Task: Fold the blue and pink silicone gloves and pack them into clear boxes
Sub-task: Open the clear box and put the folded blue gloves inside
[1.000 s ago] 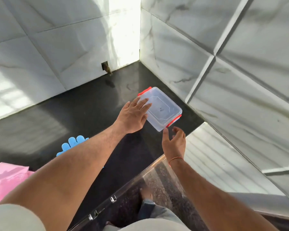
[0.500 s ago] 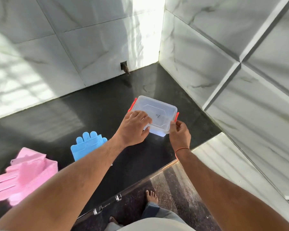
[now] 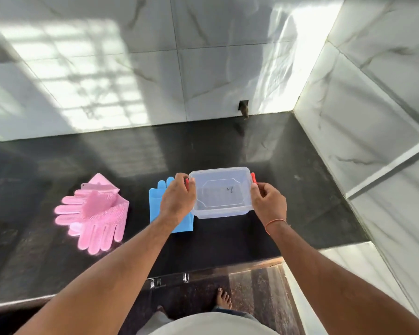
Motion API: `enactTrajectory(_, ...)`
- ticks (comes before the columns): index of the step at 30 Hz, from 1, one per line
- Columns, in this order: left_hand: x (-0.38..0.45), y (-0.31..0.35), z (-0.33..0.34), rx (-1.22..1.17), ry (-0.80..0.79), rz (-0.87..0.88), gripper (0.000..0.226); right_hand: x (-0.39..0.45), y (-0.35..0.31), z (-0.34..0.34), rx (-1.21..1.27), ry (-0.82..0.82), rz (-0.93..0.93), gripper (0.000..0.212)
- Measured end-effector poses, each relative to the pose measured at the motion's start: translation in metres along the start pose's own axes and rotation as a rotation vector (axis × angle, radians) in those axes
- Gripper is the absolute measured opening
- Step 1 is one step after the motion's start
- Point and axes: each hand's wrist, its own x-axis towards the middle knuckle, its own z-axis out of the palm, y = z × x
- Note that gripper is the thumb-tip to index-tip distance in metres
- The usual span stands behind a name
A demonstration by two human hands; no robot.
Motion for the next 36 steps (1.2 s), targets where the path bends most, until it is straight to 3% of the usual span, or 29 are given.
enactTrajectory(5, -0.008, -0.001, 0.002, -0.025, 0.044, -0.022, 0.038, 0.009, -0.010, 0.001, -0.124, -0.040, -0.089, 0.057)
enactTrajectory(8, -0.008, 0.001, 0.002, -0.021, 0.050, -0.017, 0.039, 0.010, -0.012, -0.001, -0.172, -0.048, -0.129, 0.064)
enactTrajectory(16, -0.006, -0.010, 0.007, -0.159, 0.015, -0.142, 0.037, 0.016, -0.013, -0.005, -0.209, -0.055, -0.131, 0.057)
enactTrajectory(20, -0.004, -0.009, 0.009, -0.170, 0.000, -0.152, 0.039, 0.024, -0.007, -0.003, -0.129, -0.072, 0.008, 0.053)
enactTrajectory(24, -0.003, -0.019, 0.003, -0.039, 0.002, -0.060, 0.033, 0.031, 0.001, -0.007, -0.058, -0.167, 0.127, 0.049)
enactTrajectory(27, -0.004, -0.032, -0.007, 0.069, 0.054, 0.092, 0.033, 0.036, 0.001, -0.016, -0.153, -0.185, 0.046, 0.038)
enactTrajectory(29, -0.007, -0.040, -0.013, 0.006, 0.088, 0.200, 0.043, 0.040, -0.006, -0.022, -0.206, -0.133, -0.070, 0.040)
enactTrajectory(31, -0.010, -0.047, -0.018, -0.090, 0.005, 0.263, 0.064, 0.043, -0.020, -0.026, -0.242, -0.149, -0.242, 0.056)
enactTrajectory(36, -0.010, -0.055, -0.015, -0.009, -0.248, 0.385, 0.142, 0.037, -0.065, -0.022, -0.607, -0.520, -0.728, 0.122)
